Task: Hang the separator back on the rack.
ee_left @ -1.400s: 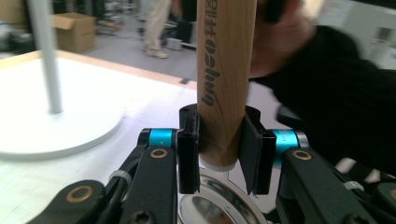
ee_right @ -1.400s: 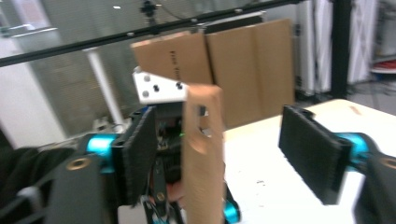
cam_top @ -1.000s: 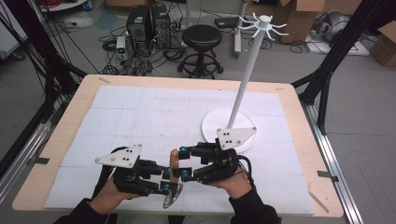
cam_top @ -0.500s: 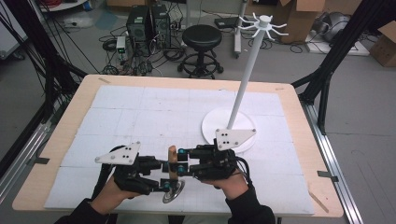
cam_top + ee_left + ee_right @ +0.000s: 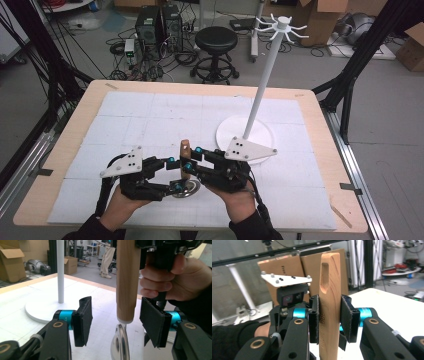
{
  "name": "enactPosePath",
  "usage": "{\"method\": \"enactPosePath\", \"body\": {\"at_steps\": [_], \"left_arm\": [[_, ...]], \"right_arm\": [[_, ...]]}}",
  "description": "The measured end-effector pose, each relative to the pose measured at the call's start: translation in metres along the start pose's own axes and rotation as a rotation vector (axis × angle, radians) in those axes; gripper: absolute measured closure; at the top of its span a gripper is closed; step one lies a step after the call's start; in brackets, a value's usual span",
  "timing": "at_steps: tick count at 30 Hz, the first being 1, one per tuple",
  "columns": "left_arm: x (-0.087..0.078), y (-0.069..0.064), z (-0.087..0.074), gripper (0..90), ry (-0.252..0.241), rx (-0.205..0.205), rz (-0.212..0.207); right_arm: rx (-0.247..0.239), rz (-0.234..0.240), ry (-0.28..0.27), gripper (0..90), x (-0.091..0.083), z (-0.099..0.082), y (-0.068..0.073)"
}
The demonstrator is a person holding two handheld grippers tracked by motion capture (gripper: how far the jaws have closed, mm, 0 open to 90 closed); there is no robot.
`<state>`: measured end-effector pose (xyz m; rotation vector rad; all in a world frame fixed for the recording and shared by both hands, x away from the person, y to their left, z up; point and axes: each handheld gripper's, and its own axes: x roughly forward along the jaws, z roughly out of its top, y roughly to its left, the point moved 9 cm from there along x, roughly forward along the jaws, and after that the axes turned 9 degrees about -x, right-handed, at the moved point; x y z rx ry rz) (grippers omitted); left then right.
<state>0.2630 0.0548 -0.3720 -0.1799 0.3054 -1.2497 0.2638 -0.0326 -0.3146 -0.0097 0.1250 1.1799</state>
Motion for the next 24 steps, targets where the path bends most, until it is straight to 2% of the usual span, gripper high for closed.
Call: {"method": "enactPosePath", "body": {"at_steps": [4, 8, 11, 13, 19, 20, 21, 22, 23, 24], "left_arm": [[0.0017, -0.0001, -0.0014, 49.0, 0.011, 0.001, 0.022], [0.0046, -0.0016, -0.0036, 54.9, 0.027, 0.004, 0.025], [0.0058, -0.0045, -0.0054, 65.5, 0.041, 0.007, 0.003], [0.0055, -0.0047, -0.0052, 71.8, 0.04, 0.002, 0.004], [0.0044, -0.0043, -0.0053, 73.0, 0.053, -0.023, -0.008], [0.0044, -0.0043, -0.0053, 73.0, 0.053, -0.023, -0.008], [0.0042, -0.0048, -0.0058, 73.0, 0.063, -0.031, -0.022], [0.0039, -0.0051, -0.0058, 73.1, 0.064, -0.029, -0.027], [0.0037, -0.0057, -0.0056, 73.0, 0.063, -0.033, -0.035], [0.0037, -0.0057, -0.0056, 73.1, 0.063, -0.033, -0.035]], "right_arm": [[0.016, -0.036, 0.006, 71.1, 0.0006, -0.0018, -0.0007], [0.025, -0.047, 0.006, 71.0, 0.0019, -0.0035, -0.0007], [0.031, -0.045, 0.009, 71.1, 0.0025, -0.0059, -0.0003], [0.033, -0.048, 0.008, 71.0, 0.0026, -0.0071, -0.0003], [0.051, -0.038, 0.003, 69.5, 0.0017, -0.0081, -0.0008], [0.063, -0.027, 0.0, 65.7, 0.0017, -0.008, -0.0004], [0.09, -0.005, -0.005, 53.7, 0.0017, -0.008, -0.0009], [0.108, 0.003, -0.002, 47.3, 0.0016, -0.0087, -0.0023], [0.107, 0.014, 0.0, 43.2, 0.0005, -0.0092, -0.0038], [0.107, 0.014, 0.0, 43.2, 0.0005, -0.0092, -0.0038]]}}
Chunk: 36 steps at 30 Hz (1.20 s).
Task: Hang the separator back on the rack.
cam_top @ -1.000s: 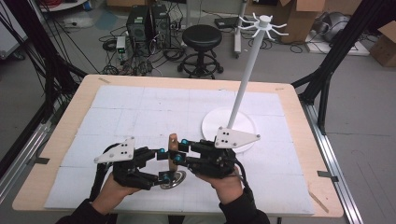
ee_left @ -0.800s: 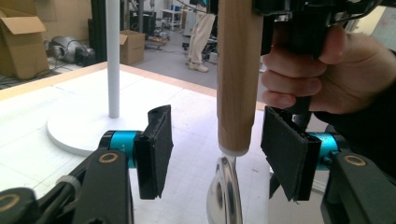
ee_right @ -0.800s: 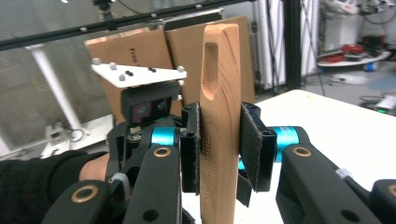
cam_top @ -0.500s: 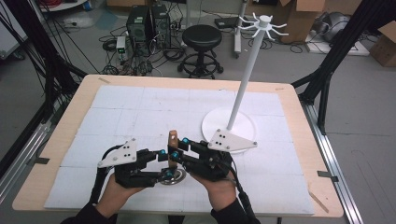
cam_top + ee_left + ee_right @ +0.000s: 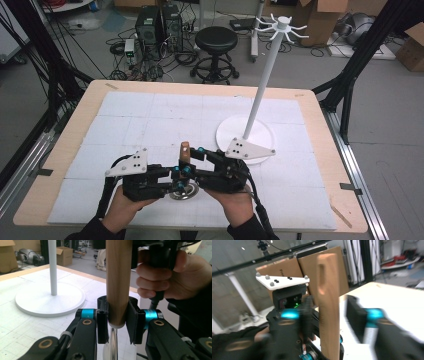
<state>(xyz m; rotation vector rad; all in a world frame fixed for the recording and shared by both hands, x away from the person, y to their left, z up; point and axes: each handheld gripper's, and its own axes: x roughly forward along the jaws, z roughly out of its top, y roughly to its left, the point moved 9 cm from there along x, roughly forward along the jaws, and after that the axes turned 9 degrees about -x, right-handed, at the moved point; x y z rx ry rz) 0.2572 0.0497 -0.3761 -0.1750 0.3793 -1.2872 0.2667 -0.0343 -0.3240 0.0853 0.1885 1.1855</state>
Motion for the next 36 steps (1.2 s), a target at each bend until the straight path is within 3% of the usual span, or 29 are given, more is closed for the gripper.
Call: {"method": "enactPosePath", "body": {"at_steps": [2, 4, 5, 7, 8, 9, 12, 16, 17, 21, 23, 24, 25, 32, 34, 35, 36], "left_arm": [[0.0, -0.005, 0.001, 73.0, -0.001, -0.015, -0.057], [0.0, -0.009, 0.002, 73.0, 0.0, -0.016, -0.106], [0.0, -0.011, 0.002, 73.0, 0.002, -0.018, -0.121], [0.0, -0.015, 0.002, 73.0, 0.004, -0.017, -0.158], [0.0, -0.015, 0.002, 73.0, 0.004, -0.017, -0.158], [0.001, -0.019, 0.001, 73.0, 0.014, -0.006, -0.188], [0.001, -0.023, 0.0, 73.0, 0.022, 0.0, -0.215], [0.001, -0.025, 0.0, 73.0, 0.021, -0.003, -0.226], [0.001, -0.024, 0.0, 72.9, 0.023, -0.001, -0.225], [0.001, -0.021, 0.001, 71.0, 0.009, -0.011, -0.218], [0.001, -0.015, 0.002, 56.3, 0.003, -0.03, -0.178], [0.001, -0.015, 0.002, 50.2, 0.003, -0.03, -0.178], [-0.001, -0.007, 0.002, 45.7, -0.016, -0.036, -0.133], [-0.026, 0.039, 0.003, 23.7, -0.079, -0.053, 0.081], [-0.029, 0.044, 0.004, 21.2, -0.086, -0.053, 0.104], [-0.038, 0.055, 0.006, 21.5, -0.111, -0.059, 0.149], [-0.038, 0.055, 0.006, 21.7, -0.111, -0.059, 0.149]], "right_arm": [[-0.055, 0.081, -0.022, 36.6, -0.007, 0.002, 0.0], [-0.098, 0.178, -0.039, 40.9, -0.012, 0.002, 0.004], [-0.107, 0.236, -0.043, 42.0, -0.015, 0.001, 0.006], [-0.087, 0.307, -0.039, 45.5, -0.016, -0.001, 0.008], [-0.08, 0.324, -0.038, 47.0, -0.016, -0.002, 0.009], [-0.071, 0.348, -0.038, 50.6, -0.015, -0.003, 0.009], [-0.066, 0.372, -0.034, 58.5, -0.012, -0.005, 0.011], [-0.067, 0.386, -0.034, 65.1, -0.011, -0.006, 0.012], [-0.068, 0.405, -0.038, 71.4, -0.012, -0.006, 0.014], [-0.073, 0.379, -0.044, 72.5, -0.012, -0.005, 0.012], [-0.089, 0.334, -0.041, 72.7, -0.011, -0.004, 0.008], [-0.089, 0.334, -0.041, 72.7, -0.011, -0.004, 0.008], [-0.091, 0.291, -0.045, 72.7, -0.012, 0.0, 0.001], [-0.112, 0.151, -0.054, 72.7, -0.024, 0.022, -0.026], [-0.126, 0.124, -0.056, 72.7, -0.028, 0.032, -0.034], [-0.138, 0.104, -0.058, 72.7, -0.031, 0.038, -0.039], [-0.138, 0.104, -0.058, 72.7, -0.031, 0.038, -0.039]]}}
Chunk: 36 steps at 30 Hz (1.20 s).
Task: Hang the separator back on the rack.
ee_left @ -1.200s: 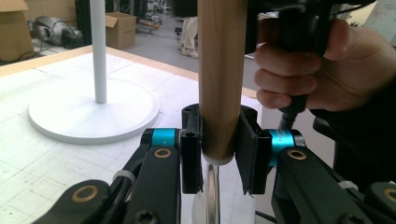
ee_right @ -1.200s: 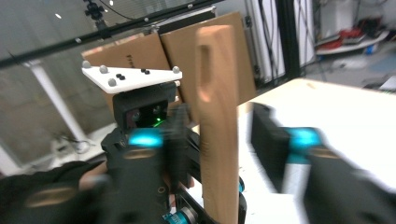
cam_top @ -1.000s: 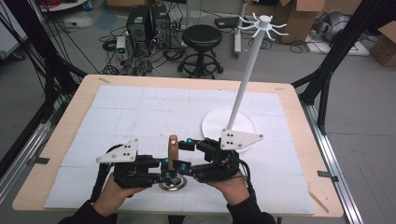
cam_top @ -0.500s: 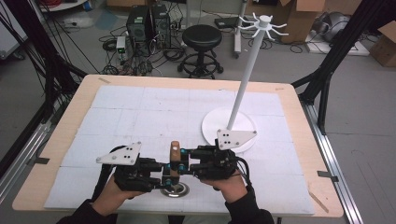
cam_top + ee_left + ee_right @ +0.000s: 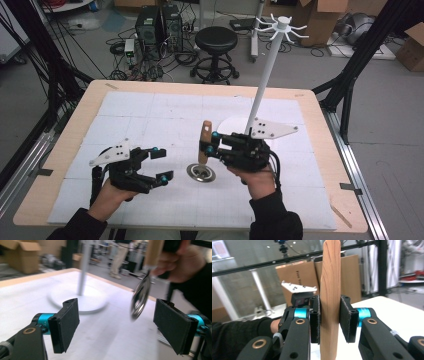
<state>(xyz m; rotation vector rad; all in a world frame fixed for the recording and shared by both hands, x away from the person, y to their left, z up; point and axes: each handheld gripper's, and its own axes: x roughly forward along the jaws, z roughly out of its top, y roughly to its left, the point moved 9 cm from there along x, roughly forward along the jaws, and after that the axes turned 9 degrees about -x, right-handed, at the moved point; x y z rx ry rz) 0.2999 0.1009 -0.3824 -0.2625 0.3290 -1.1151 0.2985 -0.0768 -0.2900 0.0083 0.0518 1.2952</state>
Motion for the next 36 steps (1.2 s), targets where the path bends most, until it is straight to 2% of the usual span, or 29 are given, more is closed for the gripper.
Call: {"method": "enactPosePath", "body": {"at_steps": [2, 3, 4, 5, 6, 10, 11, 16, 21, 26, 36], "left_arm": [[-0.01, 0.012, 0.003, 21.6, -0.025, 0.01, 0.036], [-0.01, 0.012, 0.003, 21.5, -0.025, 0.01, 0.036], [-0.014, 0.019, 0.005, 21.5, -0.044, 0.001, 0.059], [-0.014, 0.019, 0.005, 21.4, -0.044, 0.001, 0.059], [-0.019, 0.025, 0.007, 21.3, -0.059, -0.007, 0.079], [-0.025, 0.033, 0.01, 18.9, -0.081, -0.018, 0.114], [-0.027, 0.035, 0.01, 16.6, -0.082, -0.017, 0.12], [-0.032, 0.04, 0.011, 16.7, -0.09, -0.011, 0.137], [-0.036, 0.043, 0.01, 17.3, -0.087, -0.01, 0.149], [-0.036, 0.044, 0.01, 17.9, -0.082, -0.01, 0.144], [-0.036, 0.044, 0.01, 18.4, -0.083, -0.011, 0.148]], "right_arm": [[-0.02, -0.034, 0.007, 72.7, -0.009, 0.015, -0.012], [-0.02, -0.034, 0.007, 72.7, -0.009, 0.015, -0.012], [-0.027, -0.052, -0.004, 72.7, -0.015, 0.027, -0.021], [-0.033, -0.064, -0.005, 72.6, -0.018, 0.032, -0.026], [-0.036, -0.078, -0.007, 72.6, -0.021, 0.038, -0.03], [-0.06, -0.13, -0.005, 72.6, -0.031, 0.06, -0.049], [-0.06, -0.138, -0.006, 72.6, -0.034, 0.065, -0.054], [-0.077, -0.185, -0.006, 72.6, -0.044, 0.09, -0.074], [-0.069, -0.223, -0.024, 72.6, -0.055, 0.111, -0.093], [-0.055, -0.261, -0.031, 72.6, -0.063, 0.121, -0.108], [0.0, -0.331, -0.02, 72.6, -0.075, 0.115, -0.132]]}}
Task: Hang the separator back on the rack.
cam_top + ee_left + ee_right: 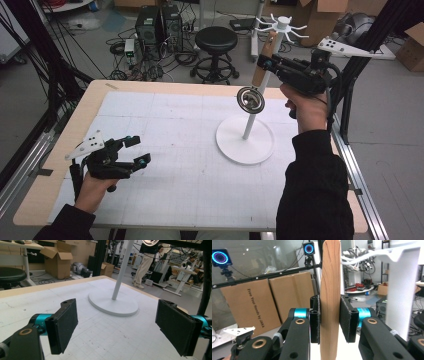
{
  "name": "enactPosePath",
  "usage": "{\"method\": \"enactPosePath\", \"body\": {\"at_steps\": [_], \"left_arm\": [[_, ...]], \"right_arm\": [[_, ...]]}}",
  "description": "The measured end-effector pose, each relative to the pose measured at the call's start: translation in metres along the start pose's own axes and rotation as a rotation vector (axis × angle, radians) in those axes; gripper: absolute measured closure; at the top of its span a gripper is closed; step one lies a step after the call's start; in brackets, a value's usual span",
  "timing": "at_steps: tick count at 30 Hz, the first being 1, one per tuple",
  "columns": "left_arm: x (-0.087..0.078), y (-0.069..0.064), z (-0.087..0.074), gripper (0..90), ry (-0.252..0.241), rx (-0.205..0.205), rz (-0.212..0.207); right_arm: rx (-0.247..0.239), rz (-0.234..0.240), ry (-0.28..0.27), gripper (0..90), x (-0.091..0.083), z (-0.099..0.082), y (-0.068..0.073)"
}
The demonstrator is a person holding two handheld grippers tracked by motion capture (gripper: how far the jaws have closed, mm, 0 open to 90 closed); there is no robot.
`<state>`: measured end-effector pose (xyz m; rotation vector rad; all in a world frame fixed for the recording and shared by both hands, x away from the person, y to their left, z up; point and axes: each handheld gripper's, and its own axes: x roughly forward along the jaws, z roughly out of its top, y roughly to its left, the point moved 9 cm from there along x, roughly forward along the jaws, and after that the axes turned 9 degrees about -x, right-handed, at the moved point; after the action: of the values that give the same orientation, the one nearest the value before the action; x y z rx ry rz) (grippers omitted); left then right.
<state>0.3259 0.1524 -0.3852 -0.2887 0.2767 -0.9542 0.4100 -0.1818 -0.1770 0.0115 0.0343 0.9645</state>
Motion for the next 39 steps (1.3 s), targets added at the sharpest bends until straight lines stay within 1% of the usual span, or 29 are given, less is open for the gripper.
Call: {"method": "enactPosePath", "body": {"at_steps": [2, 6, 7, 11, 12, 13, 14, 15, 16, 17, 18, 19, 20, 21, 22, 24, 25, 27, 28, 29, 30, 31, 32, 34, 35, 36, 37, 38, 39], "left_arm": [[0.0, 0.0, 0.0, 18.4, 0.0, 0.0, 0.001], [0.0, 0.0, 0.0, 18.5, 0.0, -0.002, 0.0], [0.0, 0.0, 0.0, 18.5, -0.002, -0.002, -0.001], [-0.001, 0.001, 0.001, 18.5, -0.004, -0.001, 0.005], [-0.001, 0.002, 0.001, 18.5, -0.009, -0.004, 0.008], [-0.001, 0.002, 0.001, 18.4, -0.009, -0.004, 0.008], [-0.001, 0.003, 0.001, 18.4, -0.01, -0.001, 0.01], [-0.002, 0.004, 0.002, 18.2, -0.016, -0.001, 0.018], [-0.002, 0.004, 0.002, 18.1, -0.016, -0.001, 0.018], [-0.004, 0.006, 0.003, 18.0, -0.023, -0.001, 0.026], [-0.004, 0.008, 0.003, 17.8, -0.025, -0.002, 0.028], [-0.005, 0.009, 0.003, 17.7, -0.028, -0.003, 0.032], [-0.005, 0.009, 0.003, 17.6, -0.028, -0.003, 0.032], [-0.006, 0.01, 0.003, 17.4, -0.029, -0.004, 0.037], [-0.007, 0.012, 0.004, 17.2, -0.035, -0.008, 0.045], [-0.008, 0.014, 0.005, 16.8, -0.04, -0.012, 0.053], [-0.009, 0.015, 0.004, 16.8, -0.04, -0.017, 0.057], [-0.01, 0.016, 0.005, 16.6, -0.044, -0.015, 0.065], [-0.011, 0.017, 0.005, 16.6, -0.048, -0.019, 0.069], [-0.012, 0.018, 0.005, 16.6, -0.049, -0.015, 0.071], [-0.012, 0.018, 0.005, 16.7, -0.049, -0.015, 0.071], [-0.012, 0.018, 0.006, 16.7, -0.053, -0.012, 0.075], [-0.013, 0.019, 0.006, 16.8, -0.056, -0.012, 0.079], [-0.013, 0.019, 0.005, 16.8, -0.056, -0.009, 0.08], [-0.013, 0.019, 0.004, 16.8, -0.051, 0.0, 0.084], [-0.013, 0.018, 0.004, 16.8, -0.052, 0.001, 0.083], [-0.013, 0.018, 0.004, 16.8, -0.052, 0.001, 0.083], [-0.014, 0.018, 0.004, 16.8, -0.05, 0.003, 0.084], [-0.015, 0.017, 0.003, 16.8, -0.053, 0.008, 0.087]], "right_arm": [[0.001, -0.001, 0.007, 72.6, 0.0, -0.001, -0.001], [0.009, -0.031, 0.022, 72.6, 0.003, -0.007, -0.008], [0.011, -0.031, 0.027, 72.5, 0.003, -0.008, -0.008], [0.006, -0.034, 0.013, 70.7, 0.0, -0.01, -0.007], [0.005, -0.038, 0.019, 63.9, -0.001, -0.012, -0.007], [0.005, -0.038, 0.019, 63.9, -0.001, -0.012, -0.007], [0.012, -0.046, 0.025, 56.8, -0.001, -0.013, -0.007], [-0.004, -0.08, 0.045, 47.1, -0.004, -0.019, -0.007], [-0.018, -0.088, 0.047, 44.5, -0.006, -0.022, -0.006], [-0.034, -0.099, 0.048, 40.3, -0.009, -0.025, -0.005], [-0.047, -0.113, 0.056, 36.4, -0.012, -0.03, -0.004], [-0.05, -0.122, 0.072, 32.9, -0.014, -0.036, -0.003], [-0.05, -0.122, 0.072, 32.9, -0.014, -0.036, -0.003], [-0.071, -0.15, 0.102, 26.6, -0.02, -0.051, -0.001], [-0.079, -0.163, 0.127, 24.3, -0.024, -0.061, 0.001], [-0.098, -0.187, 0.151, 19.2, -0.032, -0.08, 0.005], [-0.099, -0.202, 0.157, 18.3, -0.037, -0.09, 0.008], [-0.128, -0.235, 0.171, 17.7, -0.047, -0.112, 0.013], [-0.131, -0.242, 0.178, 17.4, -0.051, -0.121, 0.016], [-0.132, -0.262, 0.193, 17.0, -0.058, -0.136, 0.019], [-0.144, -0.274, 0.206, 17.0, -0.062, -0.144, 0.021], [-0.144, -0.274, 0.206, 17.0, -0.062, -0.144, 0.021], [-0.154, -0.28, 0.205, 17.0, -0.075, -0.166, 0.03], [-0.147, -0.292, 0.211, 17.0, -0.085, -0.183, 0.036], [-0.14, -0.301, 0.212, 16.9, -0.09, -0.19, 0.038], [-0.135, -0.307, 0.206, 16.9, -0.095, -0.195, 0.04], [-0.135, -0.307, 0.206, 16.9, -0.095, -0.195, 0.04], [-0.123, -0.308, 0.204, 16.9, -0.098, -0.199, 0.042], [-0.121, -0.321, 0.194, 16.9, -0.109, -0.207, 0.046]]}}
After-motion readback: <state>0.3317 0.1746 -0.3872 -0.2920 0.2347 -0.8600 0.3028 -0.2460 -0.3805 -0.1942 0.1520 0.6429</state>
